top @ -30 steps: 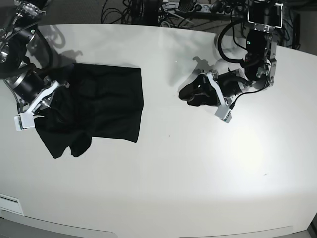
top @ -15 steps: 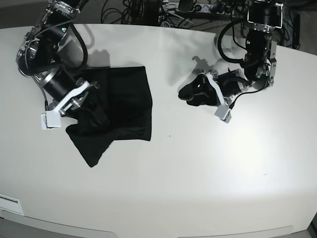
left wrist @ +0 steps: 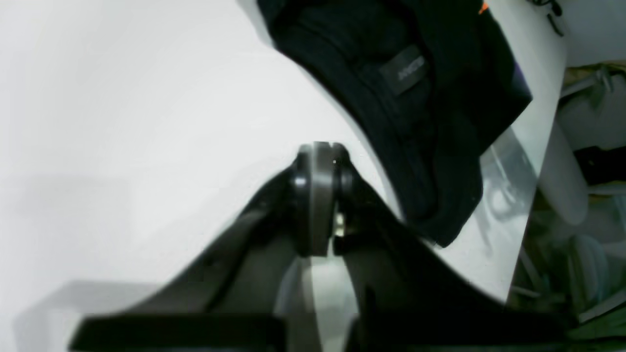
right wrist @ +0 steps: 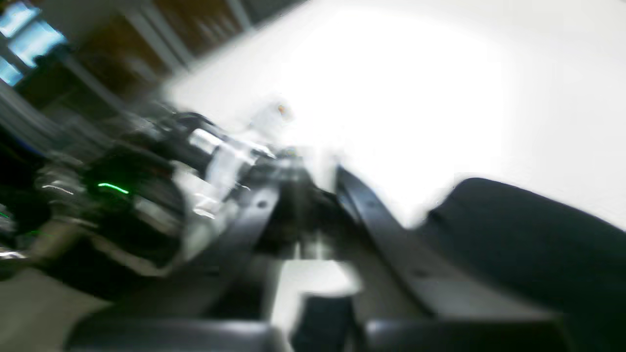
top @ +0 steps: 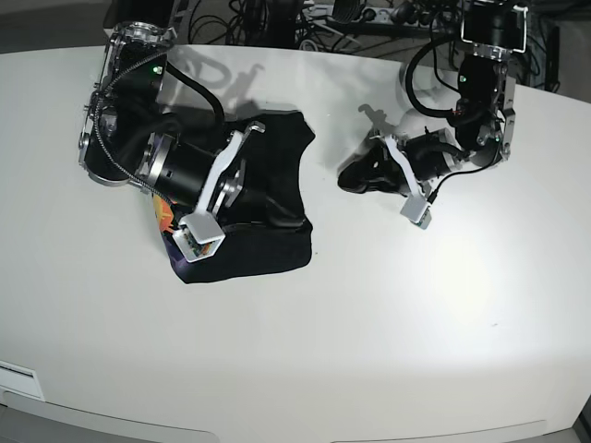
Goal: Fold the T-shirt properly
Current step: 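Grasp the folded bundle's edge with the right gripper and flip it, then flatten the flipped bundle with both grippers, exposing the sun print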
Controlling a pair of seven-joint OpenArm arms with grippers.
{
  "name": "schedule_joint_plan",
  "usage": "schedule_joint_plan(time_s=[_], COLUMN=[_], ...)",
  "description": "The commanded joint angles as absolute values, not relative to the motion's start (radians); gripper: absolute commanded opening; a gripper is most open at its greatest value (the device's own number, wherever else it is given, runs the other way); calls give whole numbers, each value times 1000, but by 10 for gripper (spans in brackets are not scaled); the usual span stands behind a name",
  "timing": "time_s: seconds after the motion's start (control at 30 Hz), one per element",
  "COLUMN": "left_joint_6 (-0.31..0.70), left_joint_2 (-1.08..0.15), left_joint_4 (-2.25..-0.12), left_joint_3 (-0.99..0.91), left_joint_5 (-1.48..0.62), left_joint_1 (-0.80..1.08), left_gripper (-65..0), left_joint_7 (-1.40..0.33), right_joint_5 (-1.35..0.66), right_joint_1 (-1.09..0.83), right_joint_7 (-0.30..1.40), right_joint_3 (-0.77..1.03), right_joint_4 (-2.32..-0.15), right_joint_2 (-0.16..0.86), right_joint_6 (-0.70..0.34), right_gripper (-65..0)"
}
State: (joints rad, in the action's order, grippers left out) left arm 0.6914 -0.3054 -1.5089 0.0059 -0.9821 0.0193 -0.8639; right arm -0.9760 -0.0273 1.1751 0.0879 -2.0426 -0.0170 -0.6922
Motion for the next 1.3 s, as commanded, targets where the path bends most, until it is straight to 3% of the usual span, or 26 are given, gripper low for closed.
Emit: schedule_joint_plan(time_s=[0.0,0.07,0.2,0.37,0.57,0.77,1.0,1.13,1.27], left_joint_6=[698,698,698,698,698,698,698,698,698], left_joint_2=[-316,-316,-311,-310,-266,-230,-233,-252,-285], left_joint_4=[-1524,-1524,-1537,-1616,-1647,-1647,-1613,-1523,-1439], left_joint_3=[2,5,32,142,385,582,624,621,621], left_joint_5=[-1012,-1085,-1267,-1318,-1104,-755,-601,-481,-413], left_joint_1=[5,-2,-45,-91,-161,-159,-156,-175,-221], left_gripper=[-650,-650,-650,-650,-650,-650,-650,-650,-650], left_joint_7=[-846,-872,-1015,-1082,-1064,-903,-862,-773,-715], right_joint_5=[-963,-827,-546,-464,-474,-474,-464,-412,-520], right_joint_1=[-7,-6,-6,20,175,337,364,339,290], right_joint_7=[1107,991,812,724,673,669,582,619,713], right_joint_3=[93,93,92,91,90,10,-135,-152,-149], right_joint_4=[-2058,-2058,-2051,-1885,-1583,-1407,-1253,-1248,-1279], right_joint_2=[-11,14,83,183,264,322,332,341,403], right_joint_6=[-698,-692,-570,-539,-608,-631,-698,-698,-683], right_gripper=[-650,-650,-650,-650,-650,-650,-650,-650,-650])
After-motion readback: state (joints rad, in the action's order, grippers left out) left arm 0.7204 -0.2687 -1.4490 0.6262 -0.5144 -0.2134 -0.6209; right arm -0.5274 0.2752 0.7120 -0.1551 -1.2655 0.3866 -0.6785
